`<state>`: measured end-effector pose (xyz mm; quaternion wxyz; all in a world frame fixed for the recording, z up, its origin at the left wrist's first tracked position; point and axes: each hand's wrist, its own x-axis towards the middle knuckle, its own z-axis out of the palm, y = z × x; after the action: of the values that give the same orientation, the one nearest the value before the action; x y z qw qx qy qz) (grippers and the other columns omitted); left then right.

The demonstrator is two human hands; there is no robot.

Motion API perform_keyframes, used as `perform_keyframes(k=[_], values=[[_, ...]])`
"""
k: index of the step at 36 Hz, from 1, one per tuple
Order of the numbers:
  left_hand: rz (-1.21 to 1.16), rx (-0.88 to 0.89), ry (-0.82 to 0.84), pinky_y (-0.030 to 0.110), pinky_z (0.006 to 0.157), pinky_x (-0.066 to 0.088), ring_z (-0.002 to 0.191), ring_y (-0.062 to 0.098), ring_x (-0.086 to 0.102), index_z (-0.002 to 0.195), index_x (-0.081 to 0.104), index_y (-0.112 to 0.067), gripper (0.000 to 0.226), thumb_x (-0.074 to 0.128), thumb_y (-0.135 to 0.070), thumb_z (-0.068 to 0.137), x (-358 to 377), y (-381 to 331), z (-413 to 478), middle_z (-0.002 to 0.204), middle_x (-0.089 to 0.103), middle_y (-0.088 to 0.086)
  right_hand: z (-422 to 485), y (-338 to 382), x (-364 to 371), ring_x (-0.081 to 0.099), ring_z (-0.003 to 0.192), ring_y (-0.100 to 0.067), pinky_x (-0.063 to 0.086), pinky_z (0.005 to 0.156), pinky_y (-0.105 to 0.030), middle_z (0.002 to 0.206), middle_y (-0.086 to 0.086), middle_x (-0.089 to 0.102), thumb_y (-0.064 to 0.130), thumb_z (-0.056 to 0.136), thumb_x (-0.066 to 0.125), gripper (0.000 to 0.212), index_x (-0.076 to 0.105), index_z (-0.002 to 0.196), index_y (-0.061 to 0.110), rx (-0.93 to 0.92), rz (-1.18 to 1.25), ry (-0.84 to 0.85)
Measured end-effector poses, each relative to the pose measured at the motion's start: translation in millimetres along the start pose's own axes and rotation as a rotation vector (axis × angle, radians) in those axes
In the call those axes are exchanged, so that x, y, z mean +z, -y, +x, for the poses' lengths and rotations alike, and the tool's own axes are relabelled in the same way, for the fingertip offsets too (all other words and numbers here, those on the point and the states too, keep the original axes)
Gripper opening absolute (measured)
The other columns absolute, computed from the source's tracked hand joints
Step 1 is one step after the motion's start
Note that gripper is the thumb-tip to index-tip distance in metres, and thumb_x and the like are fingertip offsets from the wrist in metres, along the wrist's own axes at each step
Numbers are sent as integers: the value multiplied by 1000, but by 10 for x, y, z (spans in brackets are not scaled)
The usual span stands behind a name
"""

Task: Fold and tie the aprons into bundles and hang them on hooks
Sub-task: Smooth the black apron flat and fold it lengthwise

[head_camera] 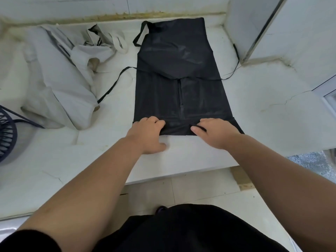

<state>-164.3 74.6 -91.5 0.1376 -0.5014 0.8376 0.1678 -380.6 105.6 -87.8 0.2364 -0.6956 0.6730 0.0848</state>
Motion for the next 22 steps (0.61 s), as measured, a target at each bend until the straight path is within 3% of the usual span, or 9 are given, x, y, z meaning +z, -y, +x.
perform_keyframes(k=[2, 4, 6, 9, 12, 16, 17, 20, 22], values=[[42, 6, 5, 33, 86, 43, 107, 25, 53, 124, 53, -21, 37, 49, -19, 87, -118, 18, 45, 123, 55, 1, 23, -10, -105, 57, 95, -21, 46, 81, -36, 90, 4, 59, 58, 93, 36, 46, 57, 82, 19, 22, 86, 60], [-11, -22, 49, 32, 76, 43, 96, 27, 56, 109, 61, -21, 31, 41, -10, 88, -232, 46, 99, 103, 60, 1, 41, -16, -243, 55, 101, -17, 47, 86, -33, 104, 8, 60, 58, 84, 55, 41, 62, 103, 23, 20, 101, 157], [-114, -34, 121, 29, 70, 41, 87, 25, 53, 90, 61, -15, 22, 40, -10, 89, -345, 84, 184, 83, 55, -1, 91, -17, -370, 53, 100, -16, 47, 84, -30, 110, 9, 57, 37, 79, 66, 46, 55, 122, 26, 4, 4, 222], [-274, -110, 236, 27, 59, 35, 72, 21, 47, 70, 50, -11, 20, 43, -10, 89, -526, 151, 312, 72, 49, 2, 225, -34, -487, 54, 88, -22, 41, 66, -26, 84, 5, 52, 9, 81, 49, 15, 55, 90, 19, 18, -108, 247], [-378, -222, 316, 28, 61, 40, 77, 23, 51, 79, 55, -11, 11, 53, -18, 87, -645, 256, 446, 84, 54, 6, 351, -72, -638, 52, 72, -22, 38, 57, -25, 74, 0, 50, 8, 82, 42, 17, 47, 69, 18, 83, -95, 270], [-443, -366, 322, 37, 90, 48, 102, 26, 57, 102, 62, -12, 24, 62, -30, 85, -708, 424, 566, 109, 59, 5, 527, -217, -739, 53, 85, -26, 41, 72, -31, 87, -3, 54, 16, 86, 42, 10, 51, 87, 14, 177, -97, 253], [-401, -378, 298, 36, 90, 48, 101, 25, 57, 103, 62, -11, 27, 63, -31, 85, -720, 449, 588, 109, 60, 5, 573, -259, -757, 53, 88, -27, 41, 76, -31, 92, -4, 55, 18, 86, 42, 11, 52, 91, 13, 204, -106, 241], [9, -392, 209, 34, 82, 40, 101, 24, 53, 109, 54, -13, 31, 60, -28, 83, -704, 389, 571, 109, 57, 4, 620, -286, -754, 51, 94, -28, 36, 85, -35, 100, -4, 55, 23, 83, 47, 24, 49, 106, 16, 248, -229, 150], [335, -403, 187, 48, 100, 31, 126, 30, 38, 137, 34, -12, 62, 59, -24, 82, -605, 238, 563, 133, 43, 9, 647, -250, -676, 47, 110, -30, 30, 99, -44, 116, -6, 52, 27, 81, 51, 42, 43, 122, 19, 207, -388, 70]])
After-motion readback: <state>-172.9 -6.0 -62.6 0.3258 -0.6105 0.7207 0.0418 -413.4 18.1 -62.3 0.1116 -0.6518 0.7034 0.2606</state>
